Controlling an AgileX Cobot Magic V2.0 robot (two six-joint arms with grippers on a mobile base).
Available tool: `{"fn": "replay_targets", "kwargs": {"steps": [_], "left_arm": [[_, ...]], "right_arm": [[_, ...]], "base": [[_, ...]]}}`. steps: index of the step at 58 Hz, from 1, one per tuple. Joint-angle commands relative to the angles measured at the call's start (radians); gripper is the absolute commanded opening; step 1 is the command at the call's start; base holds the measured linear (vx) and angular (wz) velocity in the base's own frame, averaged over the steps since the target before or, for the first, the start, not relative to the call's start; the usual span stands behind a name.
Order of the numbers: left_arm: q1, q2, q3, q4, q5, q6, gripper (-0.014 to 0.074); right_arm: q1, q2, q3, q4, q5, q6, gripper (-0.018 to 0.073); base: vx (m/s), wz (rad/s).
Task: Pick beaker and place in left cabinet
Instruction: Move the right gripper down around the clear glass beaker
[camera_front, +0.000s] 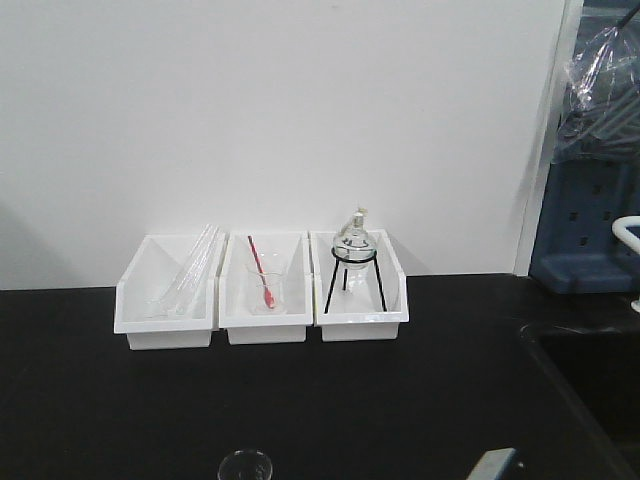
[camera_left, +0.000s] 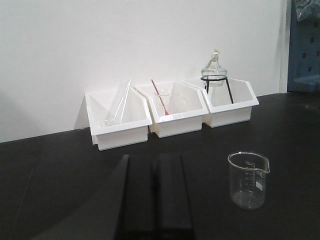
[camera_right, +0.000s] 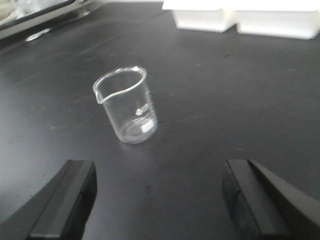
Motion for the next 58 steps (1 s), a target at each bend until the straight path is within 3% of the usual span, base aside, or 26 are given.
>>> {"fn": "replay_targets", "kwargs": {"steps": [1, 11, 28, 58], "left_arm": [[-0.006, -0.018, 0.016, -0.008, -0.084, -0.003, 0.0001], [-0.006, -0.018, 0.016, -0.008, -0.084, -0.003, 0.0001], [-0.006, -0.018, 0.016, -0.008, -0.084, -0.003, 0.0001], [-0.006, -0.018, 0.016, -0.008, -0.084, -0.003, 0.0001]], "right_arm": [[0.053, 0.025, -0.081, 0.031, -0.213, -0.043, 0.0564], [0.155, 0.106, -0.192, 0.105, -0.212, -0.043, 0.0564], [0.268, 0.202, -0.340, 0.141, -0.158, -0.043, 0.0564], [0.297, 0.361, -0.566, 0.174, -0.122, -0.016, 0.0564]], "base": [[0.00, 0.00], [0.00, 0.00], [0.00, 0.00], [0.00, 0.00]]}}
